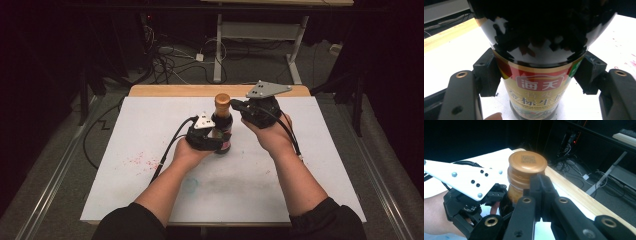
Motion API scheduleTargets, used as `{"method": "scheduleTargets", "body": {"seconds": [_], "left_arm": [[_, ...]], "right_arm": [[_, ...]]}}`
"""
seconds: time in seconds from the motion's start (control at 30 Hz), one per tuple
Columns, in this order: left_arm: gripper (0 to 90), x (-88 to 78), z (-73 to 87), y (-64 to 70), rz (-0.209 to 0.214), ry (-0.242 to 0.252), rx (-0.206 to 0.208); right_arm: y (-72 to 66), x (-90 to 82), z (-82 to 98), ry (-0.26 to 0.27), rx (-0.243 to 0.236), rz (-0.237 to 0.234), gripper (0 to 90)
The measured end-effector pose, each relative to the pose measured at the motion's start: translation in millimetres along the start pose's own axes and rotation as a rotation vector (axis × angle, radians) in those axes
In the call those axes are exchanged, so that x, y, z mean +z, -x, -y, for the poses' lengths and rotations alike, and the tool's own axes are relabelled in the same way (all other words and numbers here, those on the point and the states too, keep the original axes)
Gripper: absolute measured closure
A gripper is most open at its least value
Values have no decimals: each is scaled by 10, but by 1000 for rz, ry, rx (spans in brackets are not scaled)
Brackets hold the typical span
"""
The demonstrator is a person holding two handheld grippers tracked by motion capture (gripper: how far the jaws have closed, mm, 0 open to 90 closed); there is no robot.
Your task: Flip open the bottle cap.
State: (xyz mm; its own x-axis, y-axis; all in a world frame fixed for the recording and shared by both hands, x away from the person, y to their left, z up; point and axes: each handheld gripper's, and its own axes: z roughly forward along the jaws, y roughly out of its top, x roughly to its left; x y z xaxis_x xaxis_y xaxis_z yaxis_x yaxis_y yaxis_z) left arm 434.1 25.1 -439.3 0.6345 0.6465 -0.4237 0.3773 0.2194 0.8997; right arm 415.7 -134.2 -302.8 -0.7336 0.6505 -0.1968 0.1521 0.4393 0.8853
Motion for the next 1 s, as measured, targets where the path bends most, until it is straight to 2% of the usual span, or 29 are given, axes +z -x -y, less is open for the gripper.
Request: {"method": "scheduleTargets", "body": {"seconds": [0.63,0.87,0.9,1.0], "left_arm": [[301,6,1,11,-9,-6,6],[301,9,1,11,-10,-7,9],[302,10,2,14,-12,-7,10],[301,12,2,16,-14,-10,11]], "right_arm": [[-24,-4,-16,-9,-9,17,900],[-22,-6,-18,-8,1,17,900],[-19,-12,-20,5,8,19,900],[-18,-20,-41,-13,2,19,900]]}}
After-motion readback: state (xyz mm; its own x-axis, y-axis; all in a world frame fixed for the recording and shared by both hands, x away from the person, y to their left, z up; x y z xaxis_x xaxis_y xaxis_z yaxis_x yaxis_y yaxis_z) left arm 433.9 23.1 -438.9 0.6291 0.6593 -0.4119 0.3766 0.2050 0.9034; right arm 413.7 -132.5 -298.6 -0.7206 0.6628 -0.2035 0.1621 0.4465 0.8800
